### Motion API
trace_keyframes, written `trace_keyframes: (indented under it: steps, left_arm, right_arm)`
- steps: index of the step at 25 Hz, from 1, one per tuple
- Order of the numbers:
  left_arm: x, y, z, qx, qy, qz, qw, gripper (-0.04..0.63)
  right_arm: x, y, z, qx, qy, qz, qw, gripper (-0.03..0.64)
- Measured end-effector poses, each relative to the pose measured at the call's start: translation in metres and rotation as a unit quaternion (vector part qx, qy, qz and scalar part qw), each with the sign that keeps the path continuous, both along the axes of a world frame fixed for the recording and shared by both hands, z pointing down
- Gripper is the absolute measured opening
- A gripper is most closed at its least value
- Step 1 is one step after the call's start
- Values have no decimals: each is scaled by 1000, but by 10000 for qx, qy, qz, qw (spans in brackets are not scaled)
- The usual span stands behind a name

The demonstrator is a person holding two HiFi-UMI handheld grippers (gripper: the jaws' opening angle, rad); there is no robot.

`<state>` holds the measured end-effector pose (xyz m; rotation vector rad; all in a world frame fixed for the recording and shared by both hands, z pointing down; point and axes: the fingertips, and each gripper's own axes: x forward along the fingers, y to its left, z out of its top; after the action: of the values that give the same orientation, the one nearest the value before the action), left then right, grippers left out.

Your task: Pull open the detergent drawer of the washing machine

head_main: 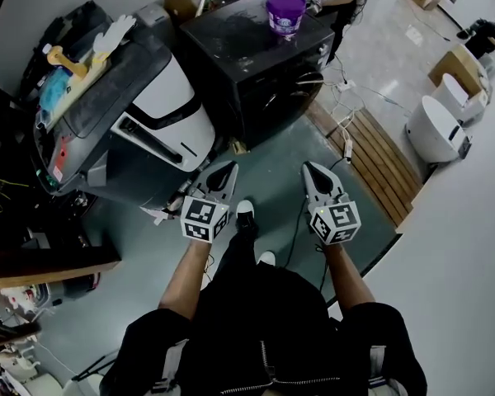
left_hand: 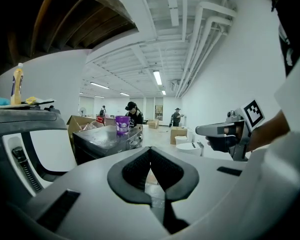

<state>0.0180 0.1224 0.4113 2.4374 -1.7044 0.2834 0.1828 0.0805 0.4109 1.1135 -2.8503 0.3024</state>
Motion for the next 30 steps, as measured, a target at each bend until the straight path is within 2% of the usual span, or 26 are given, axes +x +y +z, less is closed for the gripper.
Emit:
trace_keyframes:
  steps: [8,16,23,30]
  left_arm:
    - [-12,-86,5,-52,63,340,9994,18]
    - [-53,-168,9,-129,81,585,9982,18]
    - [-90,-212,21,-250,37,705,9972,18]
    - [-101,-239,31,-345,92,744,9966,18]
  right_arm:
    - [-22,-75,3,-166,2,180,9997,6]
    - [-77,-149,8,-466,-106,166,9987,8]
    - [-124,-194,20,-889,-468,251,9946,11]
    - [-147,-216,43,-1105,-517,202,9923,9]
